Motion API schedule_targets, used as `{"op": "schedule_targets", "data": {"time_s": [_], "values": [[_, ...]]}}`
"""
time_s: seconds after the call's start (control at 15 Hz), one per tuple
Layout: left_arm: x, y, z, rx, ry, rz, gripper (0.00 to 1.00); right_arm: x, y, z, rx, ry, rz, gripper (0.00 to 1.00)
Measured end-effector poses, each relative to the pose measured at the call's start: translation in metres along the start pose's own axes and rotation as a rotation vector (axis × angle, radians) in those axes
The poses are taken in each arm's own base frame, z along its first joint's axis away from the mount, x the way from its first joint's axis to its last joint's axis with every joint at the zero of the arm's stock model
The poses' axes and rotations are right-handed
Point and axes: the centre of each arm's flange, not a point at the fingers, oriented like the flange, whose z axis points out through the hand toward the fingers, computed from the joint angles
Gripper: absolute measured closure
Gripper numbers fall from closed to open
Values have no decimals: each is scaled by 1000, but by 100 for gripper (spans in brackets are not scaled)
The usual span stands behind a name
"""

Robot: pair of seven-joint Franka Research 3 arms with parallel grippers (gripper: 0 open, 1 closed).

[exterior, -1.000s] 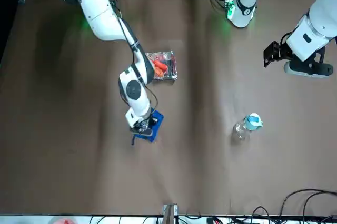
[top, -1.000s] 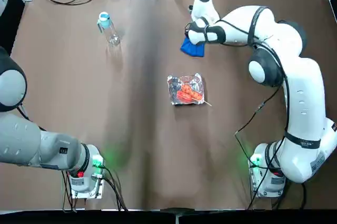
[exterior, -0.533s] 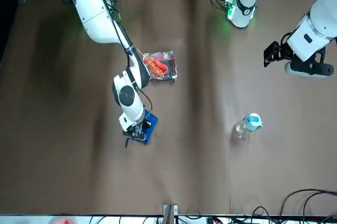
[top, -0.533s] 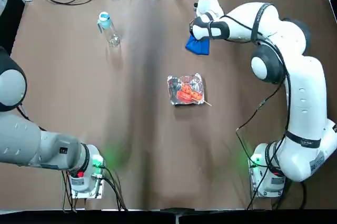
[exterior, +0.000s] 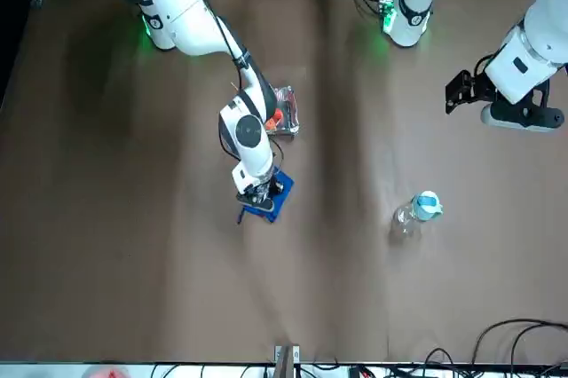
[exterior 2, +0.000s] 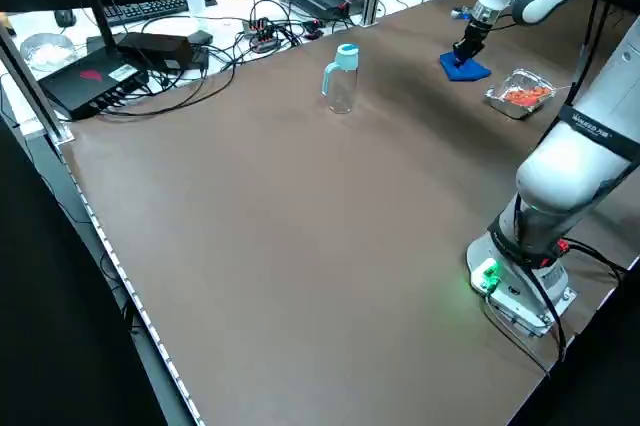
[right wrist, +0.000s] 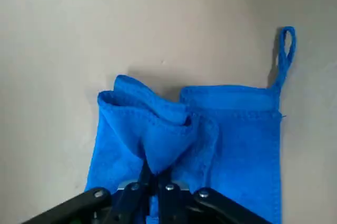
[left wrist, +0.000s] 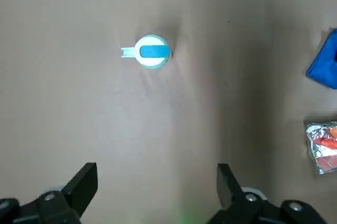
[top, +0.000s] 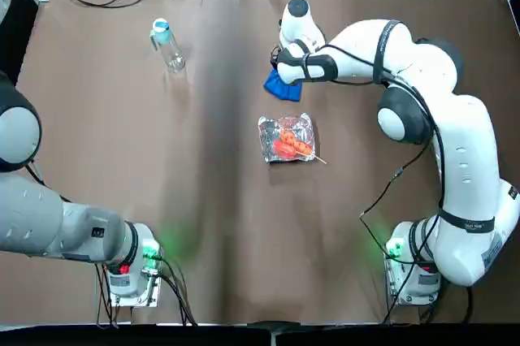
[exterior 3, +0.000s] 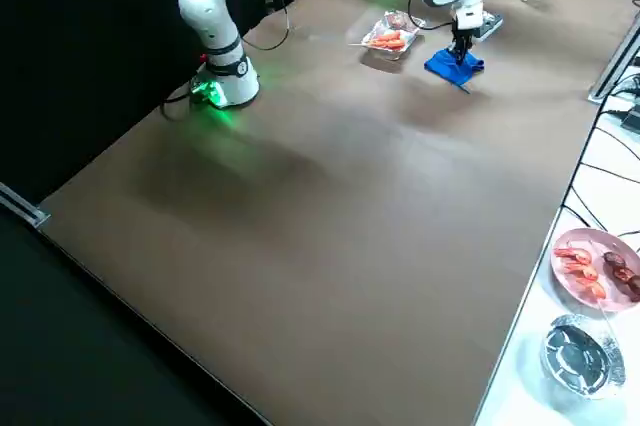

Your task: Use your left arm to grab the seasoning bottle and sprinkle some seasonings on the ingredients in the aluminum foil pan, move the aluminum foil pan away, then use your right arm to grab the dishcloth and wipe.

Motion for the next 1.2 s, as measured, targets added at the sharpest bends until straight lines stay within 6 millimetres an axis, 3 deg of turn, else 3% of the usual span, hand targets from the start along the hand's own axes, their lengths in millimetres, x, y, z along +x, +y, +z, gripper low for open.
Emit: {"op": "schedule_targets", "data": {"time_s": [0.07, 0.2, 0.47, 0.73, 1.2], "values": [[0, -1, 0, 0, 1, -2, 0, -1, -1, 0, 0, 1, -1, 92], [0, -4, 0, 0, 2, -5, 0, 20, 15, 0, -10, 13, 31, 92], [2, -5, -1, -1, 13, -6, 0, 79, 65, -10, -44, 8, 87, 92], [2, -4, -2, -1, 17, -5, 0, 114, 100, -45, -95, -47, 51, 92], [2, -4, -2, -1, 19, -5, 0, 147, 147, -99, -131, -116, -32, 92]]}}
